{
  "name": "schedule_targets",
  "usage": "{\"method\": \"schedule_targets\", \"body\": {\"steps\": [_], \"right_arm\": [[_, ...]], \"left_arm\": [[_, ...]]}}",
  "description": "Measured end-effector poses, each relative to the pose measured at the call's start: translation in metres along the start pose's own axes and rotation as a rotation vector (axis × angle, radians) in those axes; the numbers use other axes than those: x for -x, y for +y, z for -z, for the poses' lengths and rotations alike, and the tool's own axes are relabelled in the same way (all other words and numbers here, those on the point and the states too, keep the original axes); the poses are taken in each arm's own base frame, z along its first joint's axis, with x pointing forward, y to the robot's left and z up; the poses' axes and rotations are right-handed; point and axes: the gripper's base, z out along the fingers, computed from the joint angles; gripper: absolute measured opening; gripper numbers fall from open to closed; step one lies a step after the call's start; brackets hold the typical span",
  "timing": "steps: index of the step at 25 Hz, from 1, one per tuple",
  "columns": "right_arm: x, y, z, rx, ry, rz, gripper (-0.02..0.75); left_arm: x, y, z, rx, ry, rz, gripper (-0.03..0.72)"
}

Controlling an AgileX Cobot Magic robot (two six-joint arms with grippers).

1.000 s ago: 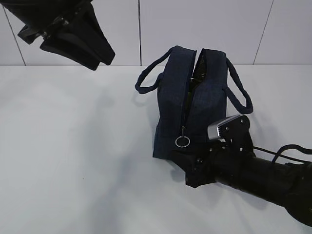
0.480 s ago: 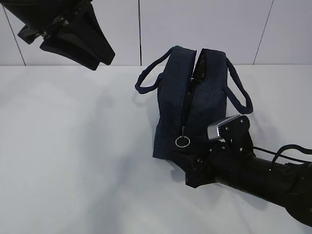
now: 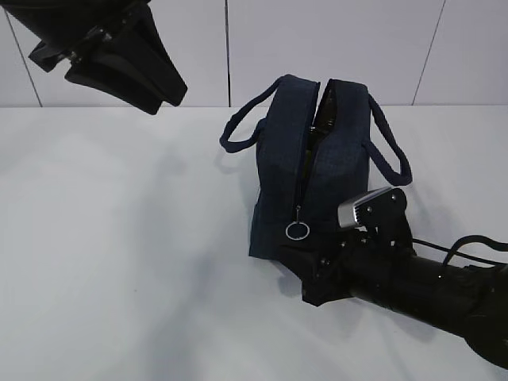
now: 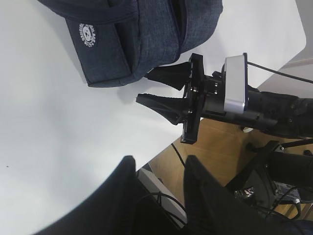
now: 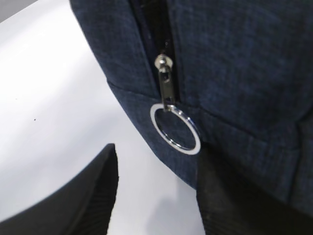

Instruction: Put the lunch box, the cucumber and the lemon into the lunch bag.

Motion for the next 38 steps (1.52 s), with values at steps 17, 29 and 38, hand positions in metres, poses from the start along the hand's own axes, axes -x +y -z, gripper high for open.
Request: {"method": "schedule_targets", "body": {"steps": [17, 29, 38], "right_arm": [[0.0, 0.0, 0.0, 0.0, 0.0, 0.0, 0.407], [0.0, 0.0, 0.0, 0.0, 0.0, 0.0, 0.407], [0.0, 0.0, 0.0, 0.0, 0.0, 0.0, 0.407]], "left_arm": [[0.0, 0.0, 0.0, 0.0, 0.0, 0.0, 0.239], [0.0, 0.0, 0.0, 0.0, 0.0, 0.0, 0.239], [0.0, 0.0, 0.0, 0.0, 0.0, 0.0, 0.239]]}}
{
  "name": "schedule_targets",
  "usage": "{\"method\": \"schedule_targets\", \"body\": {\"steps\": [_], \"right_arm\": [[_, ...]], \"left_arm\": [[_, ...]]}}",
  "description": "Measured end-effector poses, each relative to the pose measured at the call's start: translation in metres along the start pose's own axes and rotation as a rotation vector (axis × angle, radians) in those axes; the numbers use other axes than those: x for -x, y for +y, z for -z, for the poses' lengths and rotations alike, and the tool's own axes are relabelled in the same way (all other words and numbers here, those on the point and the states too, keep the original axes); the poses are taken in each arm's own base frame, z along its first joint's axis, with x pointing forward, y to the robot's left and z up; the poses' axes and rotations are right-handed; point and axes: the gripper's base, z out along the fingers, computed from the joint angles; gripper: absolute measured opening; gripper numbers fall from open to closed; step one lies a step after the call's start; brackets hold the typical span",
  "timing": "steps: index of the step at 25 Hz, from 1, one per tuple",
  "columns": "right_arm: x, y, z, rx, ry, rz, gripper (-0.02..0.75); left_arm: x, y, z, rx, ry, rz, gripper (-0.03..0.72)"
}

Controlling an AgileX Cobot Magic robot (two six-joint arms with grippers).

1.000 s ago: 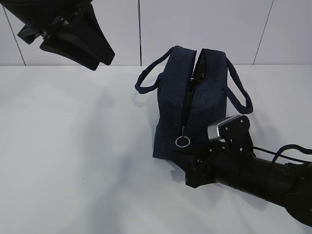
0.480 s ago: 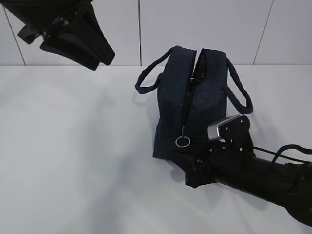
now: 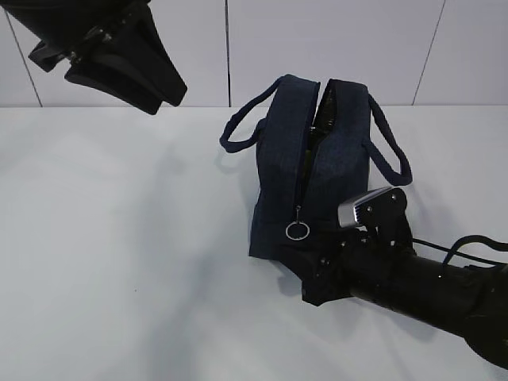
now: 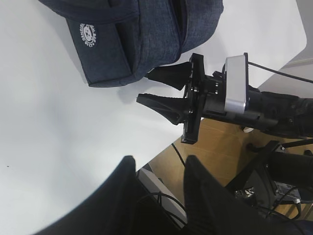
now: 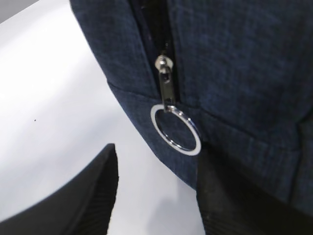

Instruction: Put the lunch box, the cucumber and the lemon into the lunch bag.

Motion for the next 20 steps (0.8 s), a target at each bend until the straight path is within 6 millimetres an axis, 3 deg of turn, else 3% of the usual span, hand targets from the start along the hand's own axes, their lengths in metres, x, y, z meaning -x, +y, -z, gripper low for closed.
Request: {"method": "schedule_targets", "body": {"steps": [20], "right_arm": [[0.0047, -0.0018, 0.0001, -0.02, -0.052, -0.009, 0.407]], "left_arm": [[0.0, -0.0002, 0.0, -0.002, 0.0, 0.001, 0.239]]}}
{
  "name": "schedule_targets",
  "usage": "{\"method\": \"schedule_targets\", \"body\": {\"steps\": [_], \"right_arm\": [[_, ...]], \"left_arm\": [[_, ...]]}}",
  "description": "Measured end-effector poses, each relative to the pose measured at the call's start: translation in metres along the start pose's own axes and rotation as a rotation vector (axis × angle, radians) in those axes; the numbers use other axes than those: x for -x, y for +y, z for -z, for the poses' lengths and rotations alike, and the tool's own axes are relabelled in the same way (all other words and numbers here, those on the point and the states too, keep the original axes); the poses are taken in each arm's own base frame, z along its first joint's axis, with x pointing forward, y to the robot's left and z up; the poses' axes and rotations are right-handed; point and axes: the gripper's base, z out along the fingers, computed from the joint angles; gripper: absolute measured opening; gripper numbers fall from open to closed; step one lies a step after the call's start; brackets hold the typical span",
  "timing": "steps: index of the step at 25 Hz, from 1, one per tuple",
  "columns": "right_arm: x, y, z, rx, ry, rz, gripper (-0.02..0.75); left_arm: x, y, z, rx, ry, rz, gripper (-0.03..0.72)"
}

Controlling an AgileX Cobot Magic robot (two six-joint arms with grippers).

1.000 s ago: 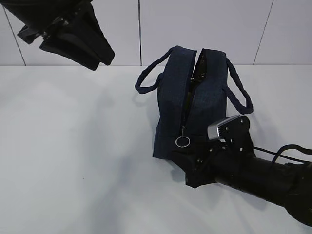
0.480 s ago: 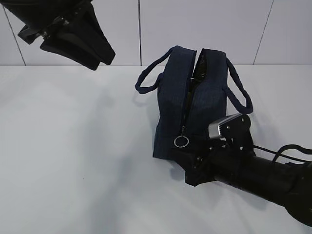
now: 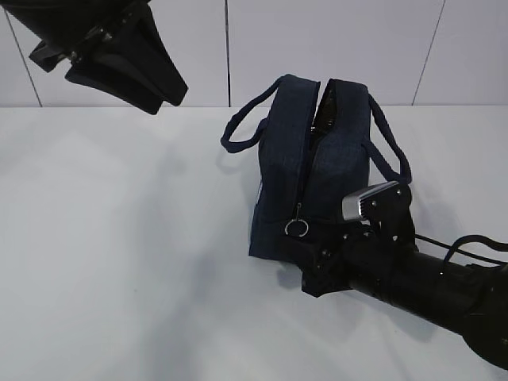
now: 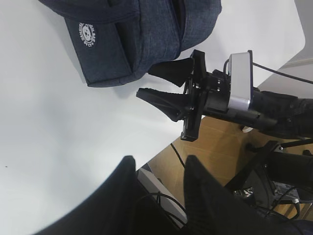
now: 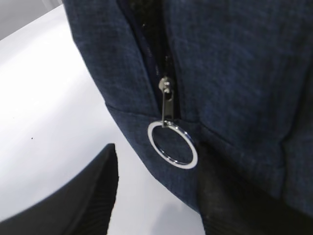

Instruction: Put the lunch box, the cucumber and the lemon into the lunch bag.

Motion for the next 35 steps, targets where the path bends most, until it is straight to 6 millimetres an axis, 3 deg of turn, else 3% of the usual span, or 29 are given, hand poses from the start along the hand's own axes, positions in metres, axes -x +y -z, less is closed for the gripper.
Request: {"method": "schedule_targets", "body": {"steps": [30, 35], "right_arm": [[0.0012, 0.0003, 0.0, 0.003, -0.013, 0.0, 0.407], [0.0043, -0.0023, 0.0001, -0.027, -0.047, 0.067, 0.407]], "left_arm": [[-0.0002, 0.0026, 0.0, 0.029, 0.003, -0.01, 0.239], [-0.0002, 0.0028, 0.0, 0.03, 0.003, -0.011, 0.239]]}}
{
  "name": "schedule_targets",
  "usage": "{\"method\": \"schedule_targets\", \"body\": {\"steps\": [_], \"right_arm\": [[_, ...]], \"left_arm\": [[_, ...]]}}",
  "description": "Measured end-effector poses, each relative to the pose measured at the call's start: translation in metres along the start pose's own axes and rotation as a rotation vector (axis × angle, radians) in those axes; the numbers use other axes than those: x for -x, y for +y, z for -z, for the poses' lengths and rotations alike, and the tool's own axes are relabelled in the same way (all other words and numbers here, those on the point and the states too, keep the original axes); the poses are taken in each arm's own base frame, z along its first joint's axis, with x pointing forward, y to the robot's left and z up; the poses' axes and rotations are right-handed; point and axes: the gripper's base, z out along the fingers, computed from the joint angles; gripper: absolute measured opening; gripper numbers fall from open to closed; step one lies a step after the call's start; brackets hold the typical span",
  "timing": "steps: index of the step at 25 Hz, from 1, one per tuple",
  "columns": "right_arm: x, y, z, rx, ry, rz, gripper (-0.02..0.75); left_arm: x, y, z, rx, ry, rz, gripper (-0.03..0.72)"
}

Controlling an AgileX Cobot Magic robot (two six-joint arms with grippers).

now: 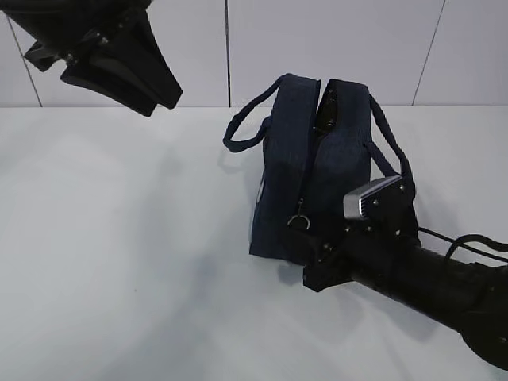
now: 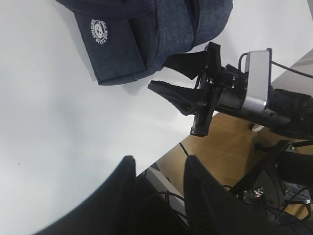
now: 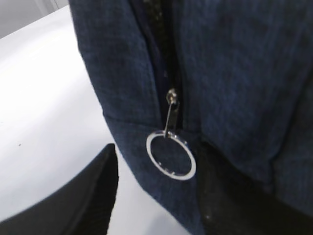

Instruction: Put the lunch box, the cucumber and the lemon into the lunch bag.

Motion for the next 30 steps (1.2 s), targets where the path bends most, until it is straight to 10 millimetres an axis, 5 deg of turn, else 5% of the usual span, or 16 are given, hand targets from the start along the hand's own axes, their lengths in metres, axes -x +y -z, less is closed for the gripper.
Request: {"method": "schedule_targets", "body": {"steps": [30], "right_arm": [[0.001, 0.013, 0.001, 0.142, -0.011, 0.059, 0.407]], "left_arm": [[0.0, 0.0, 0.0, -0.004, 0.0, 0.001, 0.239]]}}
